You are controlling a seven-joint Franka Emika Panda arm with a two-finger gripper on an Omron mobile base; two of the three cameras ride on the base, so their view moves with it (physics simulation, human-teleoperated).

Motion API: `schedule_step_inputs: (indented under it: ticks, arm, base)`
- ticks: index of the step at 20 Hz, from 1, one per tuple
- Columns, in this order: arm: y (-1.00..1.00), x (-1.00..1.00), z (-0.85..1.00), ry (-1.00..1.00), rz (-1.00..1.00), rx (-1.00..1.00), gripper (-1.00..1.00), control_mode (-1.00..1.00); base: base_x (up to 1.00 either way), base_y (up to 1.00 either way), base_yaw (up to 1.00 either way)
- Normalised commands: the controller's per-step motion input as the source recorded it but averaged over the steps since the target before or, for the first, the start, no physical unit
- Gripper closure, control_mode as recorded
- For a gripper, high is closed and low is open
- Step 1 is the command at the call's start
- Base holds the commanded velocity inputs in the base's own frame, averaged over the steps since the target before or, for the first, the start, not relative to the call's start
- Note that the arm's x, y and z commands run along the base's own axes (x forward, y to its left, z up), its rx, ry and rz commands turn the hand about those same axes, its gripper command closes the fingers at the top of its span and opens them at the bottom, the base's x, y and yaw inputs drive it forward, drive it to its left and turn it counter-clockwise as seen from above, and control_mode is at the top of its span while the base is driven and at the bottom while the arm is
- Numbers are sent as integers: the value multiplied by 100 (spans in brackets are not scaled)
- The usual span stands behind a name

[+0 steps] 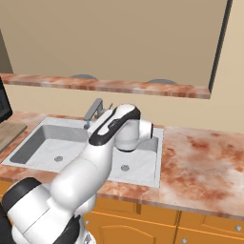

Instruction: Pick the kiwi from the sink and place it on the cutting board to airdry. Then turn off the sink faucet.

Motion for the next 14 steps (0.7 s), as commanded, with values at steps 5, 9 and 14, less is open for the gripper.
schedule_step_inputs:
  ticks: [5, 9, 14]
  arm:
    - [0, 26, -10, 0, 0, 0, -100, -100]
    - [2, 27, -16, 0, 0, 0, -100, -100]
    - [0, 24, -14, 0, 0, 0, -100, -100]
  base:
    - [0, 0, 0]
    - [0, 0, 0]
    - [0, 0, 0]
